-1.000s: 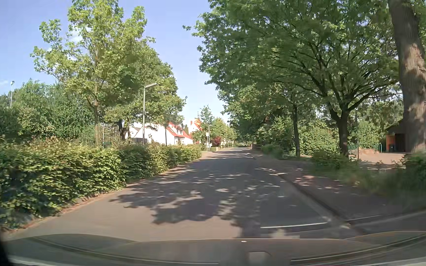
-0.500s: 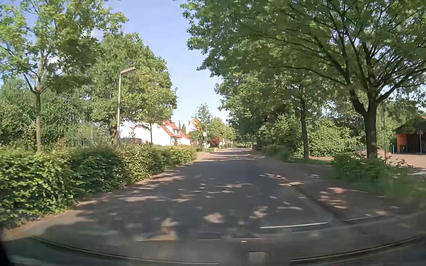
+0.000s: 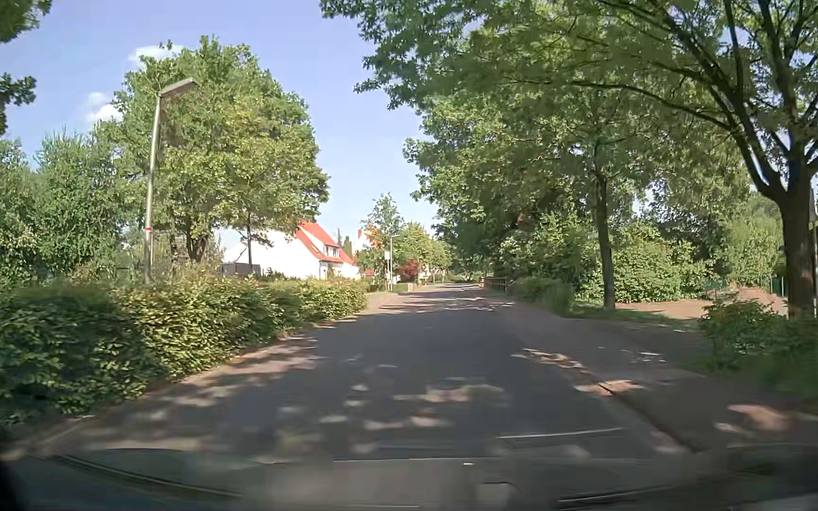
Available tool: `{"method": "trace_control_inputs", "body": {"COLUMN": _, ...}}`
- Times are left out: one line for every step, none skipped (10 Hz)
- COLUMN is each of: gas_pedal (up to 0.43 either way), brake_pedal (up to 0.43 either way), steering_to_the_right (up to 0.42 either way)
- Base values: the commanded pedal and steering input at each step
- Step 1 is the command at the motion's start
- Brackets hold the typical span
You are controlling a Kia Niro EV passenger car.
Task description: Follow the waypoints while adhering to traffic rules and regulations
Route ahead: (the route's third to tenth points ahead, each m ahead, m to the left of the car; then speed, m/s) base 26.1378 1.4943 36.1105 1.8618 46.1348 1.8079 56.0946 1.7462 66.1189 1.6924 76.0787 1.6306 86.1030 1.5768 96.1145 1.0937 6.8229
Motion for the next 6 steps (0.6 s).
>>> {"method": "trace_control_inputs", "body": {"gas_pedal": 0.138, "brake_pedal": 0.006, "steering_to_the_right": 0.003}}
{"method": "trace_control_inputs", "body": {"gas_pedal": 0.138, "brake_pedal": 0.006, "steering_to_the_right": 0.003}}
{"method": "trace_control_inputs", "body": {"gas_pedal": 0.138, "brake_pedal": 0.006, "steering_to_the_right": 0.003}}
{"method": "trace_control_inputs", "body": {"gas_pedal": 0.138, "brake_pedal": 0.006, "steering_to_the_right": 0.003}}
{"method": "trace_control_inputs", "body": {"gas_pedal": 0.138, "brake_pedal": 0.006, "steering_to_the_right": 0.003}}
{"method": "trace_control_inputs", "body": {"gas_pedal": 0.138, "brake_pedal": 0.006, "steering_to_the_right": 0.003}}
